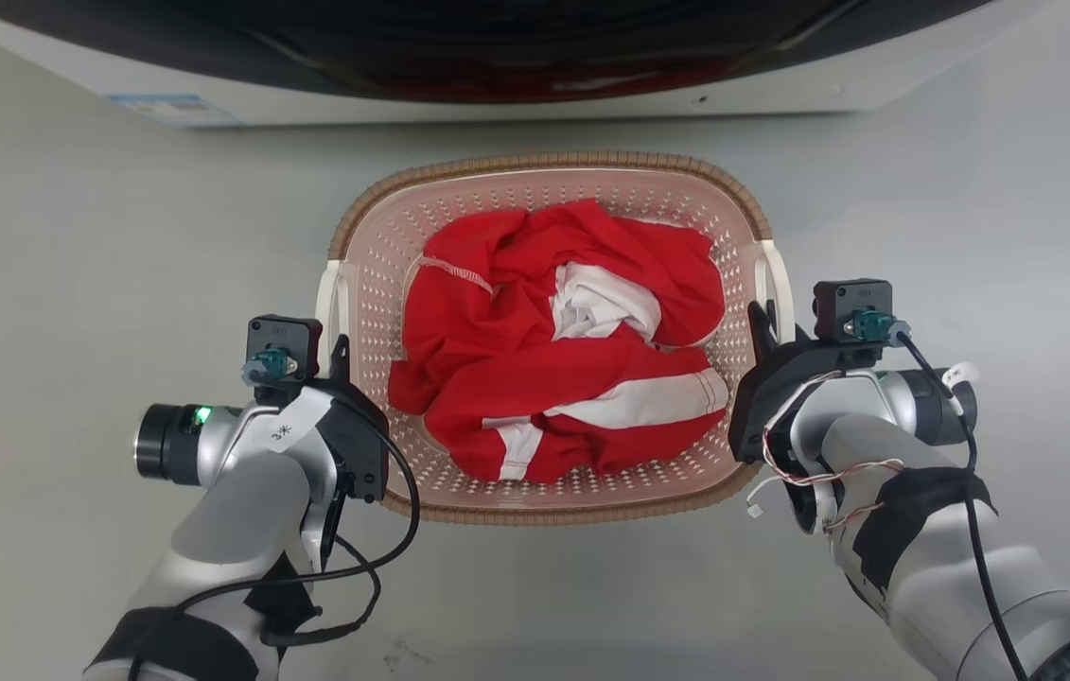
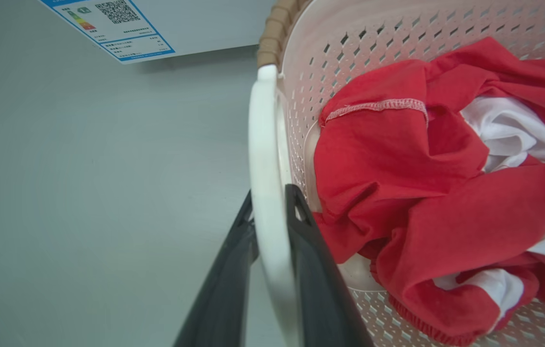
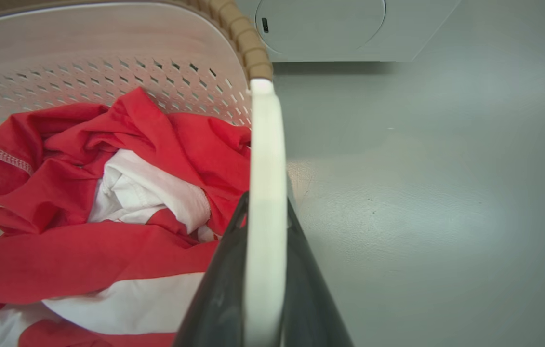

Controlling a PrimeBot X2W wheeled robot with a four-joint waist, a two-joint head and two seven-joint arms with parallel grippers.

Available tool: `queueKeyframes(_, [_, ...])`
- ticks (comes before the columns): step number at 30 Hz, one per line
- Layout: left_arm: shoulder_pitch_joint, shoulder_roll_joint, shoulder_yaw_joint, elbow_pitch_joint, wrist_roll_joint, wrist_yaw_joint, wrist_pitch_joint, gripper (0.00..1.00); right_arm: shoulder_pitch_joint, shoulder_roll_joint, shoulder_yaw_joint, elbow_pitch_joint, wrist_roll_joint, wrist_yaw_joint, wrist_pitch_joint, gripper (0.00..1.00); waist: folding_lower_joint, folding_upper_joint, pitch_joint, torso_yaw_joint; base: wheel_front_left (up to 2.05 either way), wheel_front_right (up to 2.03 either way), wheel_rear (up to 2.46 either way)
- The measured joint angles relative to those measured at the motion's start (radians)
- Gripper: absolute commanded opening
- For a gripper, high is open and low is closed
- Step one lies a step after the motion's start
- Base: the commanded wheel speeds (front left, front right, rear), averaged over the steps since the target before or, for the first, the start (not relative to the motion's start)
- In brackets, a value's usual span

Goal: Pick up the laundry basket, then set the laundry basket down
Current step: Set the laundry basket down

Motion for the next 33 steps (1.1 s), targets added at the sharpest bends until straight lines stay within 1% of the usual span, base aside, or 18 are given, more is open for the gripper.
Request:
queueKeyframes(14, [-0.066, -0.003, 0.012, 0.002, 0.009, 0.008, -0.028, 0.00, -0.073, -0.001, -0.003, 0.026, -0.014, 0.011, -0.030, 0.00, -0.0001, -0.0001, 0.110, 0.012, 0.00, 0.00, 0.00])
queueKeyframes(21, [-0.084, -0.005, 0.013, 0.007, 0.023, 0.010, -0.038, 0.00, -0.092, -0.001, -0.004, 0.037, -0.021, 0.016, -0.040, 0.00, -0.0002, -0.0001, 0.139, 0.014, 0.00, 0.00, 0.00])
queueKeyframes(27, [-0.093, -0.008, 0.013, 0.015, 0.027, 0.010, -0.044, 0.00, -0.092, -0.001, -0.004, 0.044, -0.021, 0.017, -0.048, 0.00, -0.0002, -0.0001, 0.142, 0.018, 0.00, 0.00, 0.00])
queueKeyframes(28, [-0.093, -0.010, 0.013, 0.016, 0.027, 0.012, -0.044, 0.00, -0.092, -0.001, -0.005, 0.046, -0.022, 0.017, -0.048, 0.23, -0.0002, -0.0001, 0.141, 0.018, 0.00, 0.00, 0.00])
queueKeyframes(29, [-0.093, -0.011, 0.013, 0.017, 0.027, 0.017, -0.045, 0.13, -0.091, -0.001, -0.005, 0.048, -0.024, 0.017, -0.048, 0.42, -0.0002, -0.0001, 0.138, 0.019, 0.00, 0.00, 0.00])
queueKeyframes(30, [-0.094, -0.013, 0.015, 0.017, 0.027, 0.017, -0.049, 0.31, -0.092, 0.000, -0.005, 0.047, -0.024, 0.017, -0.048, 0.64, -0.0003, -0.0002, 0.136, 0.020, 0.00, 0.00, 0.00])
queueKeyframes(31, [-0.094, -0.015, 0.016, 0.018, 0.027, 0.017, -0.052, 0.49, -0.092, 0.000, -0.005, 0.047, -0.026, 0.017, -0.049, 0.93, -0.0003, -0.0003, 0.135, 0.020, 0.00, 0.00, 0.00])
queueKeyframes(32, [-0.094, -0.015, 0.016, 0.018, 0.027, 0.017, -0.052, 0.77, -0.092, 0.000, -0.005, 0.047, -0.026, 0.017, -0.049, 1.00, -0.0003, -0.0003, 0.135, 0.020, 0.00, 0.00, 0.00])
queueKeyframes(33, [-0.095, -0.018, 0.019, 0.019, 0.027, 0.017, -0.052, 1.00, -0.093, 0.005, -0.005, 0.046, -0.030, 0.021, -0.052, 1.00, -0.0003, -0.0004, 0.134, 0.021, 0.00, 0.00, 0.00])
